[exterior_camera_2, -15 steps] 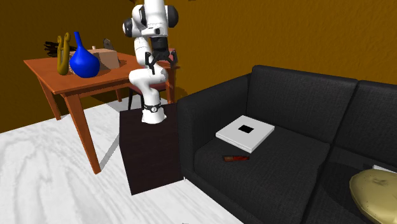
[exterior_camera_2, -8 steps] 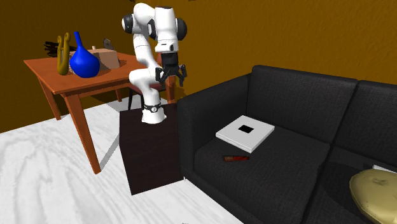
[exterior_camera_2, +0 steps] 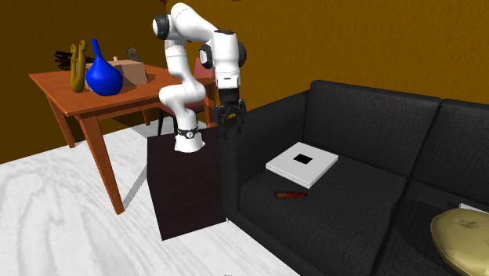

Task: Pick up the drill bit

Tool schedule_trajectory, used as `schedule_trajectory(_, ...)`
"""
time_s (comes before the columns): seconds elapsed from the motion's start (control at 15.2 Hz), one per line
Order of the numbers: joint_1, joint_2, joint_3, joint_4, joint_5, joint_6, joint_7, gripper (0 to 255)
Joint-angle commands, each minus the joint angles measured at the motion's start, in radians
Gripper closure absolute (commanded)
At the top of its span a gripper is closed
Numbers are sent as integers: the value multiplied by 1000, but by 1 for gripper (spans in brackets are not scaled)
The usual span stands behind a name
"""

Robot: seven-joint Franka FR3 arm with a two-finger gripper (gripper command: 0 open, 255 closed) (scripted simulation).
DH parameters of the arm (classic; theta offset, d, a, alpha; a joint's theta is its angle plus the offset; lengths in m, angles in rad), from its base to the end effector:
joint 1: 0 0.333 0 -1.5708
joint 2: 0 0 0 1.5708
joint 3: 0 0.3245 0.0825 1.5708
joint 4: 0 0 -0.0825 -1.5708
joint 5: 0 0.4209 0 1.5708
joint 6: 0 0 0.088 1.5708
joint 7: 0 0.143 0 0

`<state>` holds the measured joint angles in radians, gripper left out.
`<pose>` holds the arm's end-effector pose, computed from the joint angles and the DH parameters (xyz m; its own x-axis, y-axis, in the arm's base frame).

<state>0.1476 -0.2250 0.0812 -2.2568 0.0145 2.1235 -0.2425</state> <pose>0.5085 0.1201 0.4196 0.8908 0.4460 0.0870 0.4455 -0.8949 0.0268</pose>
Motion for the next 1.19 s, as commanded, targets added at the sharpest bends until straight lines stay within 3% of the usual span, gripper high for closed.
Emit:
schedule_trajectory(0.0, 11, 70, 8, 31, -6, 32, -31, 0)
schedule_trajectory(0.53, 56, 349, 52, 178, -51, 131, -122, 0)
schedule_trajectory(1.12, 124, 656, 91, 391, -136, 181, -203, 0)
